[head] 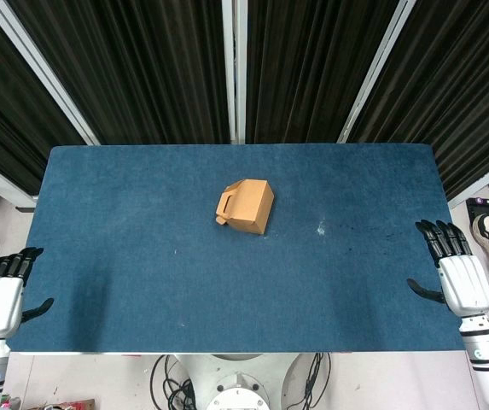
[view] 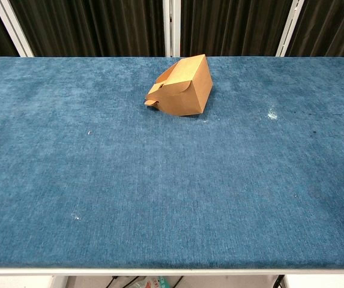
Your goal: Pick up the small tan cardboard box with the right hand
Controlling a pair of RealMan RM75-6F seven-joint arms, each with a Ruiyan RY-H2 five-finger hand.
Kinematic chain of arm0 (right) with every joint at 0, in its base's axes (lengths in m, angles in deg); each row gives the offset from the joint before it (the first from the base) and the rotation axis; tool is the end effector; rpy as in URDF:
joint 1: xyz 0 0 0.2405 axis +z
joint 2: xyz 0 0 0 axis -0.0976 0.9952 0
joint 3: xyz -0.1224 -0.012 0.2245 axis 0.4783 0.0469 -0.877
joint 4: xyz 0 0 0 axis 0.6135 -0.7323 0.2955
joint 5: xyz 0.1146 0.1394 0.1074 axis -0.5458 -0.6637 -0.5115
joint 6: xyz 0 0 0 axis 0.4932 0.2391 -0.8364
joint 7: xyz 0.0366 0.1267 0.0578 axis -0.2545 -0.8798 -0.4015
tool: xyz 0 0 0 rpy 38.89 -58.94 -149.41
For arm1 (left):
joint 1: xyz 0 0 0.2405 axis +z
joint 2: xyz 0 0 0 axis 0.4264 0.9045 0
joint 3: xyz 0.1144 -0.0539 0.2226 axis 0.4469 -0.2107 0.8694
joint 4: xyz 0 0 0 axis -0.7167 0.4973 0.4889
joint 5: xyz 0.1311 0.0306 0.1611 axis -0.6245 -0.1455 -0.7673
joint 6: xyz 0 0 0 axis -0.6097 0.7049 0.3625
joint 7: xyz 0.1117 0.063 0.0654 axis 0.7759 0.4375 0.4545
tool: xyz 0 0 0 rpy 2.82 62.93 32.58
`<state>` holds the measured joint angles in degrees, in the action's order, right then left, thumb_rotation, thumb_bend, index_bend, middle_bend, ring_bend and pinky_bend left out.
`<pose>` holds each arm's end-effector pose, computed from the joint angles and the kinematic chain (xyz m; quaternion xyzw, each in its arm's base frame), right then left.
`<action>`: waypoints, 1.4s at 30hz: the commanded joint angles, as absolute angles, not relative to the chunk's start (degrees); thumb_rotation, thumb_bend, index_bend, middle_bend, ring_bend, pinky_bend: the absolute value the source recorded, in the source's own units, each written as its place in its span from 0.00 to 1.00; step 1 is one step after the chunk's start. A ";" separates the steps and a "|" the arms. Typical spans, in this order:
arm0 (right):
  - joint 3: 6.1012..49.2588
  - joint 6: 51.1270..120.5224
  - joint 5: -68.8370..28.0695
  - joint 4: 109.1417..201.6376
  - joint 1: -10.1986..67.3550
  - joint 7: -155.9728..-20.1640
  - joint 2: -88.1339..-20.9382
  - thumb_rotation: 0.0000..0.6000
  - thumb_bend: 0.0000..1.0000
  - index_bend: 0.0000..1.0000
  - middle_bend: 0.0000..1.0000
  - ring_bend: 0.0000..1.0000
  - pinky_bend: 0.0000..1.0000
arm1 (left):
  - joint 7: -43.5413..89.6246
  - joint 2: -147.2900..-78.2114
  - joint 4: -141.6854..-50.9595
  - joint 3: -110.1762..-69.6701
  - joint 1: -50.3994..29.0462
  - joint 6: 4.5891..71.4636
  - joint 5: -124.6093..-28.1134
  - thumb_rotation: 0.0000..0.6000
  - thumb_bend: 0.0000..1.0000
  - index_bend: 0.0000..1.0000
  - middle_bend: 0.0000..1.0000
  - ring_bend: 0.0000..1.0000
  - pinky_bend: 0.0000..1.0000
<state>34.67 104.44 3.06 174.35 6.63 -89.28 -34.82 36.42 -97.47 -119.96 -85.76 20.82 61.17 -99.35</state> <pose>-0.2836 -0.2203 0.1556 0.6172 -0.3742 0.4310 0.5416 -0.2936 0.1812 0.1427 -0.5934 -0.3507 -0.3637 0.6266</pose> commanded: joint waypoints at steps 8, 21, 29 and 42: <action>33.85 101.89 3.49 174.33 8.18 -88.74 -34.85 1.00 0.07 0.00 0.06 0.00 0.00 | 36.39 -97.65 -119.85 -85.59 20.76 60.97 -99.12 1.00 0.01 0.19 0.18 0.20 0.21; 27.15 80.08 2.13 164.78 27.41 -86.30 -44.19 1.00 0.05 0.00 0.04 0.00 0.00 | 35.68 -97.84 -119.72 -84.85 22.18 63.09 -99.94 1.00 0.01 0.18 0.18 0.20 0.21; 24.19 70.08 -0.21 145.08 40.36 -84.41 -61.27 1.00 0.00 0.00 0.00 0.00 0.00 | 35.48 -97.34 -119.93 -84.39 23.56 64.34 -99.57 1.00 0.01 0.18 0.18 0.20 0.21; 27.44 72.73 4.80 112.18 49.86 -97.21 -82.74 1.00 0.00 0.00 0.00 0.00 0.00 | 33.19 -97.26 -118.86 -84.14 25.04 64.52 -98.21 1.00 0.01 0.18 0.18 0.20 0.21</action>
